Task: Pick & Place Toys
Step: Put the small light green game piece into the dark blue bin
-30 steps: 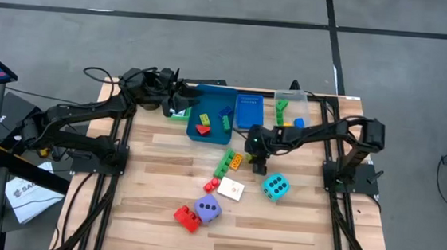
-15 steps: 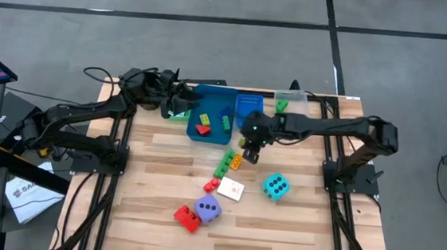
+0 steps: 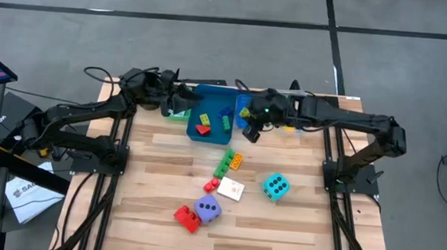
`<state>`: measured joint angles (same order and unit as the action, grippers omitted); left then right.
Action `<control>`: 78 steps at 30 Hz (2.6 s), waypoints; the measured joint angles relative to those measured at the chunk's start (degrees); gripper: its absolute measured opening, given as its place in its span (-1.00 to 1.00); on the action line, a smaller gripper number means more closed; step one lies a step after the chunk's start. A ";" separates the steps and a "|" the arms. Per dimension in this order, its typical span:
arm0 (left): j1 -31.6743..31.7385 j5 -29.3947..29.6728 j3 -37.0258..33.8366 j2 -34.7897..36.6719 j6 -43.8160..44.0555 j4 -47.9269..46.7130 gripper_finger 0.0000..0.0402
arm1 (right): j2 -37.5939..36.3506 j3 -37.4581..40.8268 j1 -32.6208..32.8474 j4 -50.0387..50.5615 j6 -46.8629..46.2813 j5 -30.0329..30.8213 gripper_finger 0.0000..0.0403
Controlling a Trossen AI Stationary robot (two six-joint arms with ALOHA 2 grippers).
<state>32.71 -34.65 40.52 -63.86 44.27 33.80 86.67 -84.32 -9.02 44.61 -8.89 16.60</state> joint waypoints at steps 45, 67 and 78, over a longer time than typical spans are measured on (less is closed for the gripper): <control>-6.43 7.26 0.02 -0.33 27.54 -18.42 0.50 | 24.28 -36.32 3.69 9.13 12.51 -10.02 -0.37; -7.76 7.45 0.06 -0.31 27.56 -18.14 0.43 | 24.28 -36.26 3.72 6.13 12.38 -12.15 -0.37; -7.76 7.45 0.17 -0.26 27.58 -16.97 -0.29 | 24.39 -36.15 3.69 6.13 12.38 -12.13 -0.37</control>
<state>24.95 -27.20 40.69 -64.12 71.85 16.82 111.07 -120.46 -5.32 50.74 3.49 4.47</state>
